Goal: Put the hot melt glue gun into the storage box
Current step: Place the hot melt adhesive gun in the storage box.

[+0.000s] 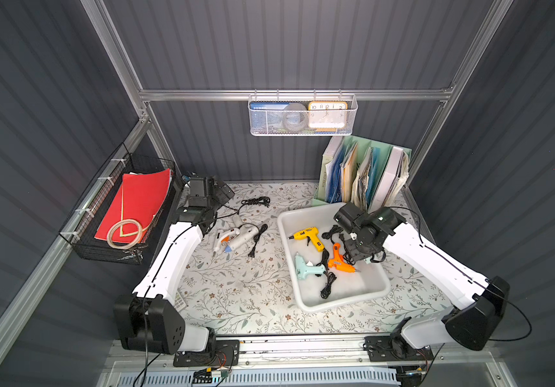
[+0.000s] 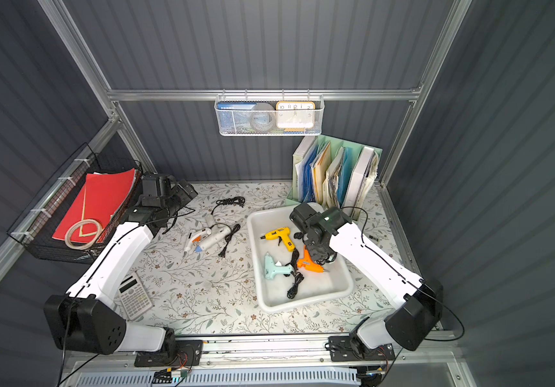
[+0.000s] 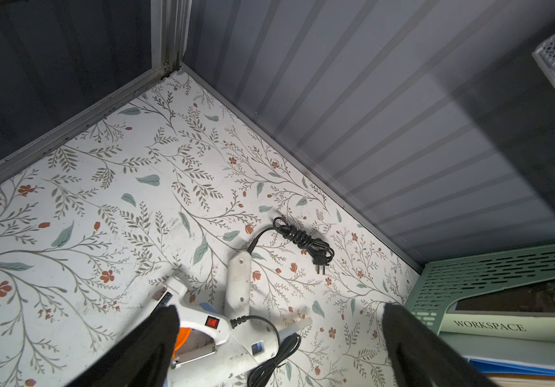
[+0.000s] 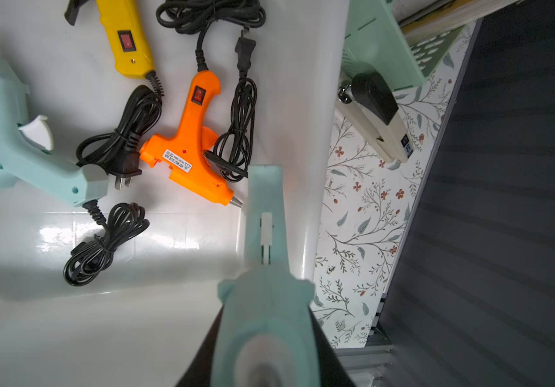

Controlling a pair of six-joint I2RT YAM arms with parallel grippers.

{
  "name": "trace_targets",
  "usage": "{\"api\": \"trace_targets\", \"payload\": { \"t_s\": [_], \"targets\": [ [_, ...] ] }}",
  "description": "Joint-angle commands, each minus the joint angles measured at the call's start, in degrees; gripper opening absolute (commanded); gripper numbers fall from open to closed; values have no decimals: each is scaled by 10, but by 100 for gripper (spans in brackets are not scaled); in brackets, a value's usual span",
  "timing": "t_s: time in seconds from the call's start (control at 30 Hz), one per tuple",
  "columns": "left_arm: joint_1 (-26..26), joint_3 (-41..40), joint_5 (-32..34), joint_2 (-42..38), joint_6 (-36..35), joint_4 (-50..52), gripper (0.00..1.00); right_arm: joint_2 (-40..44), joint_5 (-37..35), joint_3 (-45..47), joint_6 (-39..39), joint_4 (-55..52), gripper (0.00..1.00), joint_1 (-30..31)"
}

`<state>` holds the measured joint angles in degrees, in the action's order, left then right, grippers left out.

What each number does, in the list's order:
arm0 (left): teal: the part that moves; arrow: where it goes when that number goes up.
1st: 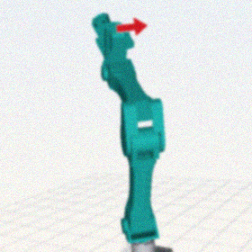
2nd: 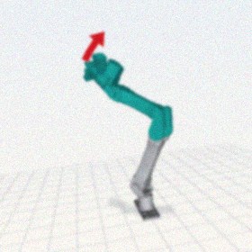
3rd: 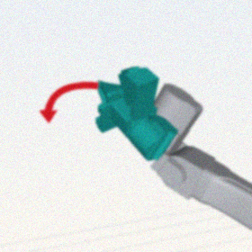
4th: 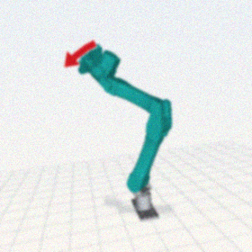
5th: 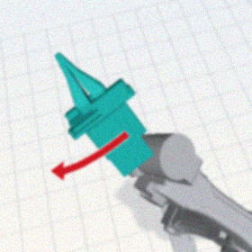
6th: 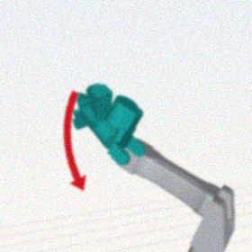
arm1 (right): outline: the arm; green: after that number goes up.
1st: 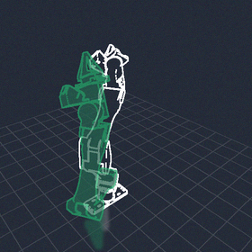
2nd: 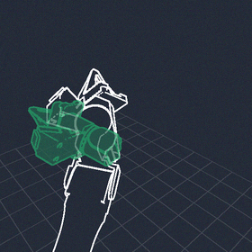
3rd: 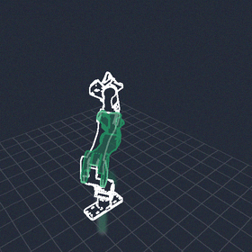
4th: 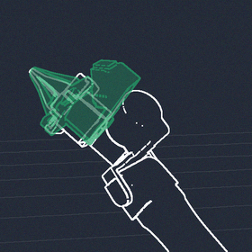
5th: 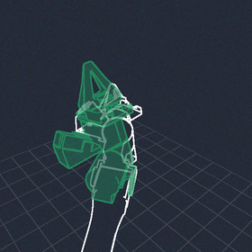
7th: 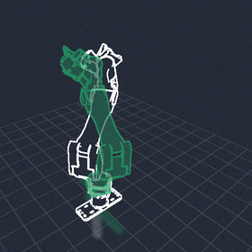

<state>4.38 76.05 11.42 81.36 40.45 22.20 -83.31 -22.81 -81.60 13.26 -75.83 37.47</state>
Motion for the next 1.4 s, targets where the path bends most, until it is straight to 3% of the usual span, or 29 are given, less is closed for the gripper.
{"api": "trace_targets", "payload": {
  "t_s": [0.0,0.2,0.5,0.7,0.83,1.13,1.37],
  "targets": [
    [-6,14,14,-16,2,18,100,-21,-7,4,20,-21,0,20],
    [-9,11,27,-24,0,27,100,-69,23,17,32,-19,0,31],
    [-15,10,42,-27,-4,33,100,-147,-8,17,71,-20,0,51],
    [-18,14,51,-15,-7,51,100,-190,5,11,95,-2,6,81],
    [-21,21,52,-5,-10,66,100,-218,10,11,115,10,13,93],
    [-24,22,54,-3,-15,74,100,-226,38,0,141,46,43,107],
    [-27,27,62,-1,-23,87,100,-219,55,-6,148,51,56,117]
  ]
}}
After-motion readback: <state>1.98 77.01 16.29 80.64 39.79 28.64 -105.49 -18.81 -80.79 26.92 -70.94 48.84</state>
